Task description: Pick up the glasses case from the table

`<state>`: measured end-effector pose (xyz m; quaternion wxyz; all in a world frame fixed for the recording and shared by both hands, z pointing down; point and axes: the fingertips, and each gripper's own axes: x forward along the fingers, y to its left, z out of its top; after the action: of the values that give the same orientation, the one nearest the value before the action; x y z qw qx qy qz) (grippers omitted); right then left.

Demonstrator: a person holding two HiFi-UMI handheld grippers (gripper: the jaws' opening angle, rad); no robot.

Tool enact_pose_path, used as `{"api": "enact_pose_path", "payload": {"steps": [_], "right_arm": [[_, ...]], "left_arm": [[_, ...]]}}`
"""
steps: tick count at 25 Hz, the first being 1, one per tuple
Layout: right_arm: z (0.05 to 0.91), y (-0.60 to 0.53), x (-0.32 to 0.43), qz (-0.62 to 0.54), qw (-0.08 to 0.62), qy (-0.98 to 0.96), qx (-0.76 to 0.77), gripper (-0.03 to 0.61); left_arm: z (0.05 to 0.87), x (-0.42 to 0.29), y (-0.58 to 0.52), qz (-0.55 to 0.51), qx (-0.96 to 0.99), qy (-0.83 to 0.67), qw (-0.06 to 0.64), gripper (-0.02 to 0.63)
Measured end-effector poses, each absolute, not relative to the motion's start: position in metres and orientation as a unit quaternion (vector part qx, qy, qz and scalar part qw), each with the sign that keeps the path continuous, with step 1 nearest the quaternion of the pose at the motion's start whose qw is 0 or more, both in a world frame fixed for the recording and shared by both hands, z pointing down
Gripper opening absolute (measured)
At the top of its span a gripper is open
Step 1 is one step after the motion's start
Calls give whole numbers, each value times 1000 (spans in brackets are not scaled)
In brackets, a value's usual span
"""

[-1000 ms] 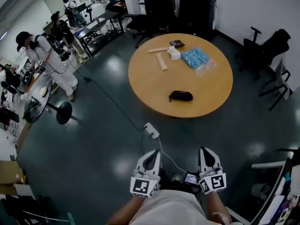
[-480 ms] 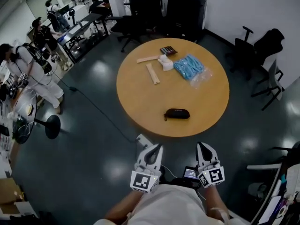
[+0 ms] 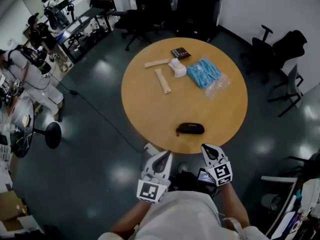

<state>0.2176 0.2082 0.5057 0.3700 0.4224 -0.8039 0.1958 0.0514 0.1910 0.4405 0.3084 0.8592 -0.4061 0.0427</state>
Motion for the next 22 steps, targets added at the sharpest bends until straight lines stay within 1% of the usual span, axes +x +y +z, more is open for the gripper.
{"api": "enact_pose_path", "payload": {"steps": [5,6,7,8,10,16,19,22], "right_arm": [[577,194,223,201,474,-809,285,18],[594,193,225,205,497,-805,251,45],[611,192,226,206,522,-799,216,193],[626,191,228,203,546,-792,182,236],[655,190,229,188,584,-780,122,250],[736,193,235,156,666,-729,-35,293],[763,200,238,150,690,-703,-89,295],[775,206,237,160,697,-688,-126,301]], "left_arm": [[446,56,177,43,851,-422,311,6],[448,56,174,45,849,-425,310,6],[449,56,172,46,848,-427,311,6],[450,56,171,47,845,-429,316,6],[453,56,170,49,838,-434,327,6],[471,47,174,76,828,-446,332,6],[475,42,176,88,820,-454,338,6],[475,37,177,98,814,-462,337,6]]}}
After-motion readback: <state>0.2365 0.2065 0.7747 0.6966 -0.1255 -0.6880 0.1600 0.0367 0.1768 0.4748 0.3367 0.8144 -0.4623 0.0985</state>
